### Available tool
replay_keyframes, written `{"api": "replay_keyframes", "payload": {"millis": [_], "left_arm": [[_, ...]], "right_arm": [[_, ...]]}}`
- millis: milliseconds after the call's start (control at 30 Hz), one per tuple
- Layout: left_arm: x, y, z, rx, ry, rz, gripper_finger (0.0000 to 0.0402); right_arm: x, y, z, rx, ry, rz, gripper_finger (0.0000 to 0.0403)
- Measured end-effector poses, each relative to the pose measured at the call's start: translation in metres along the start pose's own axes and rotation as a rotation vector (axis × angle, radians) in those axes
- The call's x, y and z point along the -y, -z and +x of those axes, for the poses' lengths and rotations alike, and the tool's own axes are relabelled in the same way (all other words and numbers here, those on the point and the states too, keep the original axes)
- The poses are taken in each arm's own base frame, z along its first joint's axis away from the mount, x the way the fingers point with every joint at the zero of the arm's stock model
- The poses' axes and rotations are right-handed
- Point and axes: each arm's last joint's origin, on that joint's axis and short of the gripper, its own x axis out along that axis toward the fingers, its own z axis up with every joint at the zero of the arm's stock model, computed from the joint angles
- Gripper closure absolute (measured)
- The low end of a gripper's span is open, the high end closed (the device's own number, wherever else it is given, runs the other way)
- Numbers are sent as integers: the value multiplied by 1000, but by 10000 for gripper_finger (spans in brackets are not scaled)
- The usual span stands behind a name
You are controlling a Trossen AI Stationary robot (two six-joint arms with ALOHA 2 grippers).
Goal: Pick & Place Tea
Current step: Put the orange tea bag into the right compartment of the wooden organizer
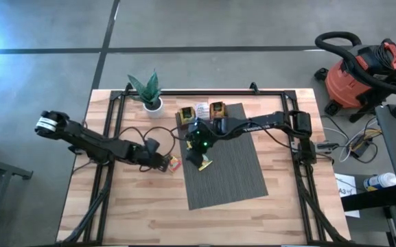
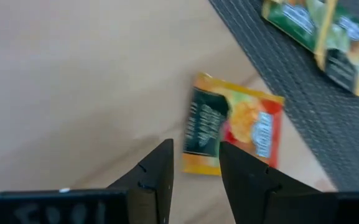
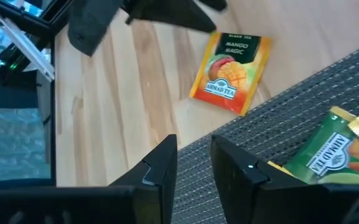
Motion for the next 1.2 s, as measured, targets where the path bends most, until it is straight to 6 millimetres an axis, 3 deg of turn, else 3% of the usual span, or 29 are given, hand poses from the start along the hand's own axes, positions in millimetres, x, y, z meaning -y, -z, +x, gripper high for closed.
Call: {"api": "replay_keyframes", "payload": {"millis": [167,333,733,1200], "left_arm": [[-5,6,10,-32,66,-67,278],[-11,7,13,-16,35,-90,278],[-9,2,14,-17,70,-109,278],[-18,6,20,7,128,-133,278]], "right_arm": [[-4,1,2,8,-12,94,307],[-10,2,7,87,59,63,309],[19,13,52,18,89,153,307],[22,9,63,59,67,121,318]]}}
